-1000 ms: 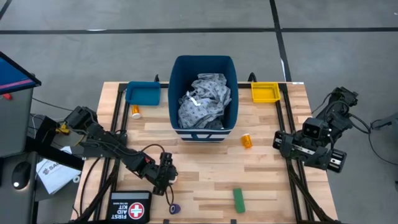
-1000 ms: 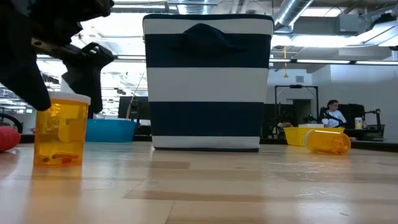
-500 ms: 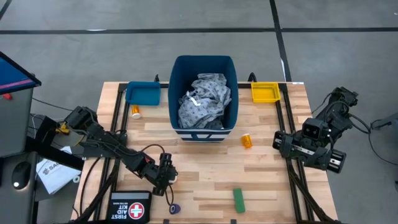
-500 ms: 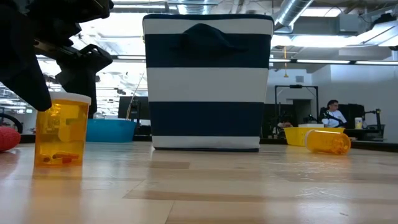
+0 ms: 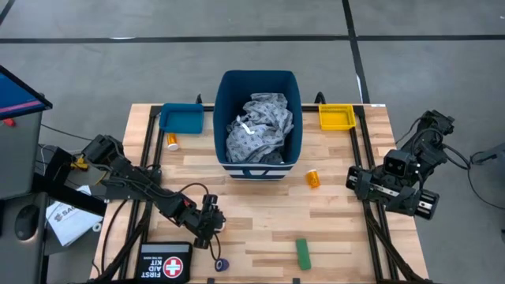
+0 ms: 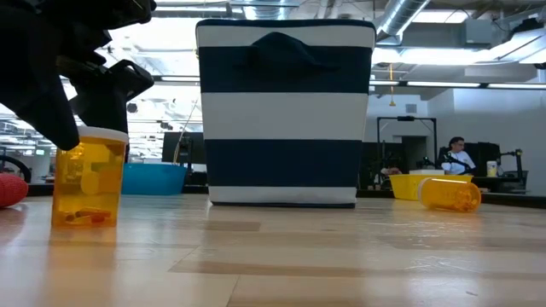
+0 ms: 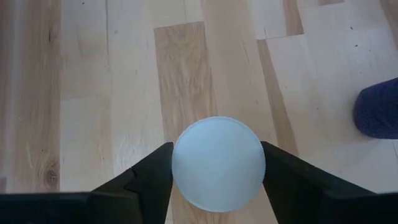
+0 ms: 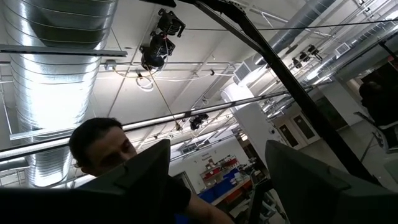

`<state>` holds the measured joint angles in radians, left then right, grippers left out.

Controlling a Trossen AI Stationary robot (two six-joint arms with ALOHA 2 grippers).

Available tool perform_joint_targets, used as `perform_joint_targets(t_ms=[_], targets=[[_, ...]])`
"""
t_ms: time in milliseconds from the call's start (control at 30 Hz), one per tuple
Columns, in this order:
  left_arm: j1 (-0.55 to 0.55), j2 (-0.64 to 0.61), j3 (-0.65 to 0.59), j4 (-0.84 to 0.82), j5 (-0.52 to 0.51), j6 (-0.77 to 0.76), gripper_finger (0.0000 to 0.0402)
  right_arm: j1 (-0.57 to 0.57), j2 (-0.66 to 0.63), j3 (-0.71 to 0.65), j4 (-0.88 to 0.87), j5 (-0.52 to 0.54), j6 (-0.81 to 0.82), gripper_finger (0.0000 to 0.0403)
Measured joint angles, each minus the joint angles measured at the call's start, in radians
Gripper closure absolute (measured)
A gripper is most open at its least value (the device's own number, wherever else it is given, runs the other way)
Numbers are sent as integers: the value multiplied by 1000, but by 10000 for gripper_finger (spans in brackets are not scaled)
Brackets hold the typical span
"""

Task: Pick & place medical supplies in basket/bin
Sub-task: Put the bottom orange pill bottle into the blue bin

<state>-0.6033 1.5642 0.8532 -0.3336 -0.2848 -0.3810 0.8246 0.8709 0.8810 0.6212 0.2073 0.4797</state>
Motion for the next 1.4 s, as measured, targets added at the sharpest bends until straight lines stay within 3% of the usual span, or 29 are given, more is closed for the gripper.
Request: perform_joint_targets(t_ms=[233,400,833,1100,1267,1400], targets=[[6,-2,0,-14,-24,-21,197,0,0,0,0,0,0,143],[23,-55,0,-138,-54,-71,198,0,0,0,0,0,0,143],[165,-417,0,-520,-137,-298,201,0,-2,0,-11,0,-6,143],[334,-575,1,-658,-150,-428,201,0,-2,0,-16,0,-15,143],[474,-619,1,-661,-246,-430,199,-1,-14,0,-27,0,-19,143],[610,-626,17,-661,-314,-338,199,-2,-28,0,-38,0,-23,143]])
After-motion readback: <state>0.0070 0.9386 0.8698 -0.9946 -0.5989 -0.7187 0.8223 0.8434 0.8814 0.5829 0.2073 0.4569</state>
